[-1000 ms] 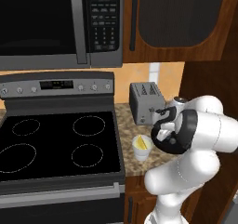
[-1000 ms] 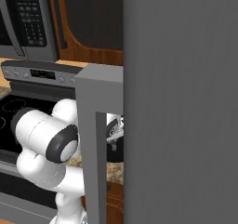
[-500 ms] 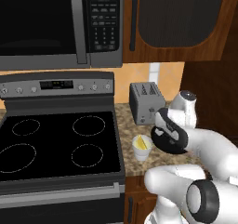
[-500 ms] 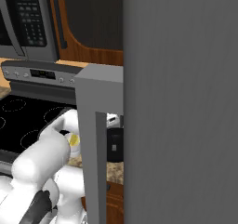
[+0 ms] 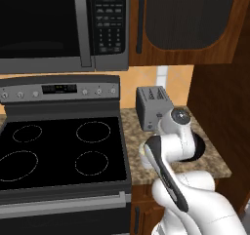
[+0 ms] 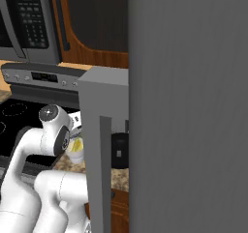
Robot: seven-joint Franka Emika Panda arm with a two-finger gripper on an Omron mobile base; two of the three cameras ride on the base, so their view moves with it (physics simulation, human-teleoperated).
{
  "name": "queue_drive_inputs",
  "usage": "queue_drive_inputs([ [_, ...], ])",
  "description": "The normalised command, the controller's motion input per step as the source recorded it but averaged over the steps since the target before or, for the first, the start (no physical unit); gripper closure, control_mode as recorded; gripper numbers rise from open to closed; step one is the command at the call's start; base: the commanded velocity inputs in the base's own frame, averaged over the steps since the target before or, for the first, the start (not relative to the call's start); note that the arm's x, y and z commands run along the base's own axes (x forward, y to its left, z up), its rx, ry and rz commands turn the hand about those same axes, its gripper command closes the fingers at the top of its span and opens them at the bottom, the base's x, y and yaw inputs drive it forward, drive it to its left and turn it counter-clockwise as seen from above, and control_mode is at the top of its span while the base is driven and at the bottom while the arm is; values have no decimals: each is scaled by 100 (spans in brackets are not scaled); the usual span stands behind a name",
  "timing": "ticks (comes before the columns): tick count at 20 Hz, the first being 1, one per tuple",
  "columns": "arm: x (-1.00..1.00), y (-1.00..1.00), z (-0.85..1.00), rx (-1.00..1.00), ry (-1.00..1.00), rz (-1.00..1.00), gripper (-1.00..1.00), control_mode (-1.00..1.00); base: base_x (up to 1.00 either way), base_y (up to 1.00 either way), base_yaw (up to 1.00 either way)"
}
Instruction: Grab a lemon wedge from the fridge and one ice cube from the ice bowl, and put them in the glass of lemonade.
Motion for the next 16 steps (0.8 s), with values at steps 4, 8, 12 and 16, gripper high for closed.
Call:
queue_drive_inputs([
  [4, -3, 20, -6, -6, 4, 0, 100, -100, 0, 0, 0],
  [8, -2, 0, -29, -5, 8, 0, 100, -100, 0, 0, 0],
  [12, 0, 0, -8, -1, 1, 0, 100, -100, 0, 0, 0],
  [16, 13, -7, -35, -6, 0, 0, 100, -100, 0, 0, 0],
])
